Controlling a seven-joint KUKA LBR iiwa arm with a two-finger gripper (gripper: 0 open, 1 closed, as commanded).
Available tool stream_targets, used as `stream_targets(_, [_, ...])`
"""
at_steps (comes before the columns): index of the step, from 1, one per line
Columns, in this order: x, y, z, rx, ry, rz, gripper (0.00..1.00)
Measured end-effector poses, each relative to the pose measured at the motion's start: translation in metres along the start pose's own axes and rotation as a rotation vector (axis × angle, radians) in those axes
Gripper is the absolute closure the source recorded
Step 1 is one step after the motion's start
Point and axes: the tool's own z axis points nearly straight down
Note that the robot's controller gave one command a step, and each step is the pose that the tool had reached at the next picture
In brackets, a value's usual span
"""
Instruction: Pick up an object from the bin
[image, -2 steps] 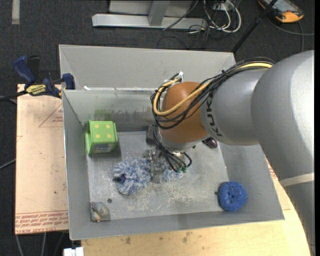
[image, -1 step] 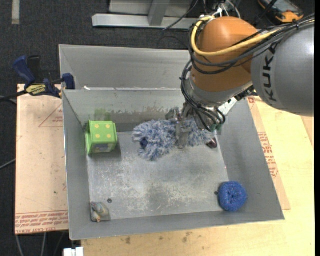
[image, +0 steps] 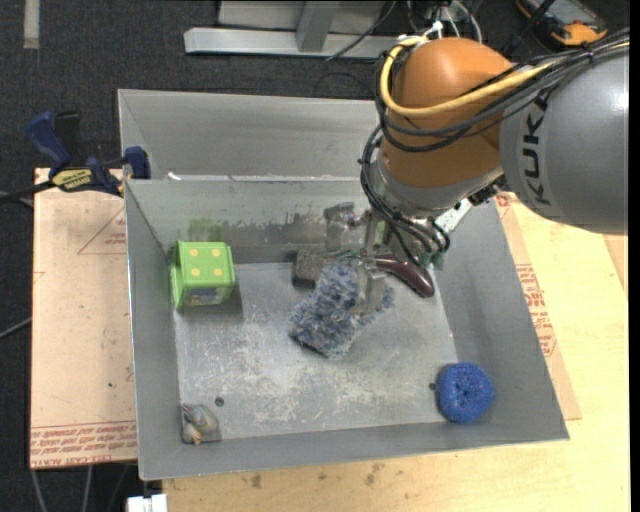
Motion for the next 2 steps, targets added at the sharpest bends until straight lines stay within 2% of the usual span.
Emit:
stream_targets(1, [0.000,0.000,0.000,0.000,0.000,0.000,0.00])
stream_targets(2, [0.005,-0.017,0.035,0.000,-0.009,-0.008,0.00])
